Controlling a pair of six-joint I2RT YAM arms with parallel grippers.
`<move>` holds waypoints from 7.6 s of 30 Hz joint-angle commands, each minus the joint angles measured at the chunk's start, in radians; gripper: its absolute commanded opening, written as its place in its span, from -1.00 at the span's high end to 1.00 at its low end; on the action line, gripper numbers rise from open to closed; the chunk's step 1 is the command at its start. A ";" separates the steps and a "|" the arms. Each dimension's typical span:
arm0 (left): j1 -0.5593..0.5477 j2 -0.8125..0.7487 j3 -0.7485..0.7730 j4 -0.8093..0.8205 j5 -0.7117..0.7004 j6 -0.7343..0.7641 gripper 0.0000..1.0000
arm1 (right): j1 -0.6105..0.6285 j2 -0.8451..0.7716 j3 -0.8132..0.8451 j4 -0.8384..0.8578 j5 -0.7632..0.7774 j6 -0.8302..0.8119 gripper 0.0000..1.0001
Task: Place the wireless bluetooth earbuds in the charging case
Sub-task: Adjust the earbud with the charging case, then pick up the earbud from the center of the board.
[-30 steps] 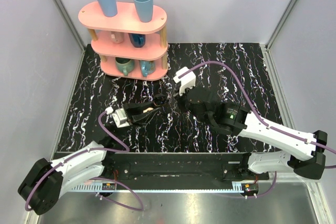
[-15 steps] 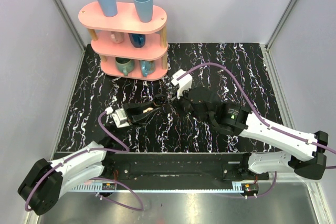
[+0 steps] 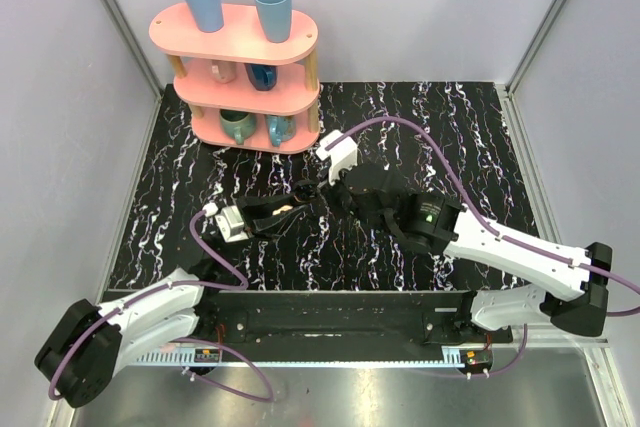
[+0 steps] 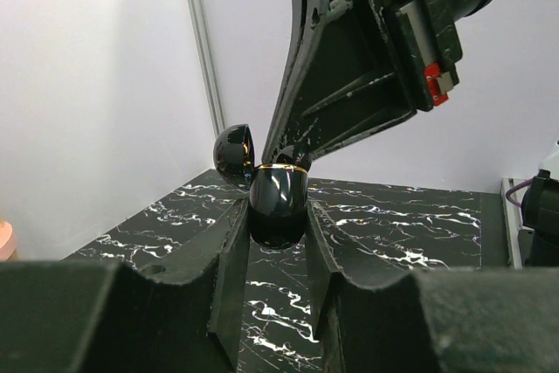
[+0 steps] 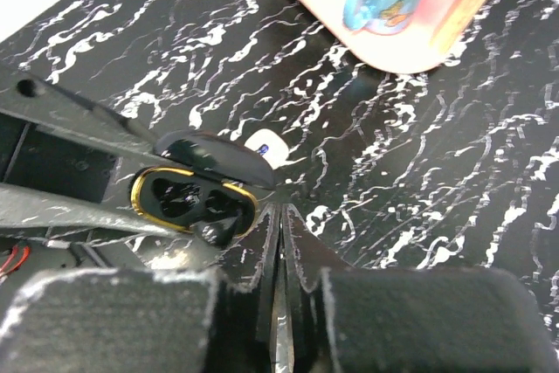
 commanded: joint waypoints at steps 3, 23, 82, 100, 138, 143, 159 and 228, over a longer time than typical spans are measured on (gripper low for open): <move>-0.004 -0.007 0.008 0.081 0.001 0.007 1.00 | -0.001 -0.050 0.055 0.009 0.188 -0.024 0.74; -0.004 -0.026 0.005 0.059 -0.015 0.032 1.00 | 0.016 -0.124 0.006 -0.005 -0.226 0.094 0.78; -0.006 -0.045 0.011 0.032 -0.004 0.024 1.00 | -0.018 -0.085 0.020 0.005 0.277 0.099 0.04; -0.006 -0.298 -0.094 -0.137 -0.128 0.079 1.00 | -0.469 0.149 -0.198 0.173 -0.374 0.593 -0.15; -0.006 -0.432 -0.084 -0.310 -0.142 0.141 1.00 | -0.360 0.628 -0.092 0.270 -0.358 0.726 0.04; -0.006 -0.426 -0.081 -0.306 -0.142 0.144 1.00 | -0.345 0.645 -0.065 0.230 -0.327 0.721 0.07; -0.006 -0.438 -0.090 -0.307 -0.147 0.138 1.00 | -0.328 0.689 -0.038 0.202 -0.287 0.736 0.13; -0.004 -0.414 -0.056 -0.398 -0.145 0.220 1.00 | -0.291 0.304 -0.069 -0.011 -0.161 0.612 0.75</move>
